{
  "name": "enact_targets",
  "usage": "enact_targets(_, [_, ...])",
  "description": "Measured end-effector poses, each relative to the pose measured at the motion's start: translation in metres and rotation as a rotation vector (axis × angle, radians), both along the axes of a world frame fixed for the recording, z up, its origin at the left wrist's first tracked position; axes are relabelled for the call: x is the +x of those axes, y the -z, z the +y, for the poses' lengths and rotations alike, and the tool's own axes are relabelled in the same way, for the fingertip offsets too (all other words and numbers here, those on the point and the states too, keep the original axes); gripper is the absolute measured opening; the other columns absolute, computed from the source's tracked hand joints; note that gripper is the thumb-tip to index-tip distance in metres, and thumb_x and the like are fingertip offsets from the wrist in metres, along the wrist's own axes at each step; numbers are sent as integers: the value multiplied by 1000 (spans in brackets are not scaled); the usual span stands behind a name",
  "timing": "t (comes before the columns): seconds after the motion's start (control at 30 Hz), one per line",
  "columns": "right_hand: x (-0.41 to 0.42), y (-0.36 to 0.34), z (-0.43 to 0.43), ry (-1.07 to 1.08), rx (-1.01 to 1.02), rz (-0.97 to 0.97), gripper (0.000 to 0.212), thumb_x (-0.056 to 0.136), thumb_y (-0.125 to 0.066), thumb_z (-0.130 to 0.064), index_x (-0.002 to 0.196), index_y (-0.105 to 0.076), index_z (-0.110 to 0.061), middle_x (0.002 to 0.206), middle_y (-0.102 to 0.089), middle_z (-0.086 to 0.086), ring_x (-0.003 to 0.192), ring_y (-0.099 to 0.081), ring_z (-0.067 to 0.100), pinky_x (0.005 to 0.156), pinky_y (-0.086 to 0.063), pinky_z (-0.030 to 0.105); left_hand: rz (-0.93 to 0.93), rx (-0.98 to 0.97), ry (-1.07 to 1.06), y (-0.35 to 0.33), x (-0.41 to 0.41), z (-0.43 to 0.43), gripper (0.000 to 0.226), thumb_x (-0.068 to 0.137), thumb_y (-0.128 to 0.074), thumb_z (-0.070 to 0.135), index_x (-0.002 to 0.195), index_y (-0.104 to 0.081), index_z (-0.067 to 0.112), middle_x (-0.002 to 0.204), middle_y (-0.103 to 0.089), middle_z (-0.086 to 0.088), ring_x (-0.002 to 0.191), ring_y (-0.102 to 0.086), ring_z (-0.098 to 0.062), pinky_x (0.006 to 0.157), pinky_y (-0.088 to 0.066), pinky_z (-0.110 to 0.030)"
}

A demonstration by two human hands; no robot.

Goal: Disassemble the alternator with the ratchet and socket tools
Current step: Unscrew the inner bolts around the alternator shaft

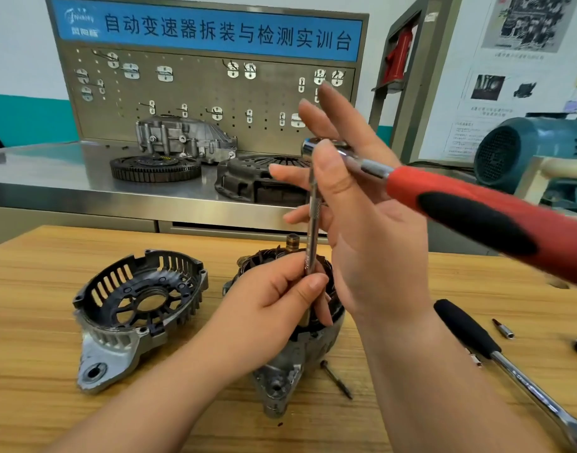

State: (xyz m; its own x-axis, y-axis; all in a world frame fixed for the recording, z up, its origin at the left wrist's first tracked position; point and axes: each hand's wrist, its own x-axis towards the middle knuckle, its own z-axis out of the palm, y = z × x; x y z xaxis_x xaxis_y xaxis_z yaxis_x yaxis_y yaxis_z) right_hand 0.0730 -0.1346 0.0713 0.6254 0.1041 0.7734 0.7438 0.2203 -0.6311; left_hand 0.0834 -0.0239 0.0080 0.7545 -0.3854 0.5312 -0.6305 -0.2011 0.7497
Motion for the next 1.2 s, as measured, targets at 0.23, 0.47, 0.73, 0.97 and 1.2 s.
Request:
enact_targets(0.23, [-2,-5,1,-339,192,371,45,98,-32,-47,121,-56,-16,105,-74,5,76,-72,20,49,-53,23,97,-53,86,-2,-3,2,32,94,-44,34,96,-65,10,92,-72,-1,92,-66,-18,89,-49,-41])
enact_targets(0.47, [2,0,0,-88,184,125,27,94,-52,-31,120,-61,-30,121,-68,-3,100,-67,18,60,-54,24,34,-7,-31,-1,-2,-3,24,88,-45,31,84,-64,18,74,-71,8,77,-65,-26,79,-51,-50])
enact_targets(0.73, [1,-3,-2,-221,164,222,31,97,-42,-36,123,-57,-29,123,-68,-1,94,-71,20,61,-55,24,38,-17,38,-1,-2,0,29,94,-44,36,84,-63,17,75,-70,6,78,-64,-25,79,-50,-48])
enact_targets(0.97, [1,-4,-2,-341,176,352,41,97,-38,-44,119,-60,-18,106,-73,1,86,-68,17,56,-53,23,12,-18,33,-1,-2,0,22,92,-47,32,82,-64,22,75,-71,8,78,-64,-26,78,-49,-45])
enact_targets(1.2, [0,-5,-6,-59,32,-43,33,91,-56,-23,124,-57,-29,129,-60,-8,112,-62,12,70,-53,23,11,3,-33,-3,-6,-4,26,87,-45,34,84,-64,16,74,-70,9,77,-65,-20,77,-49,-39])
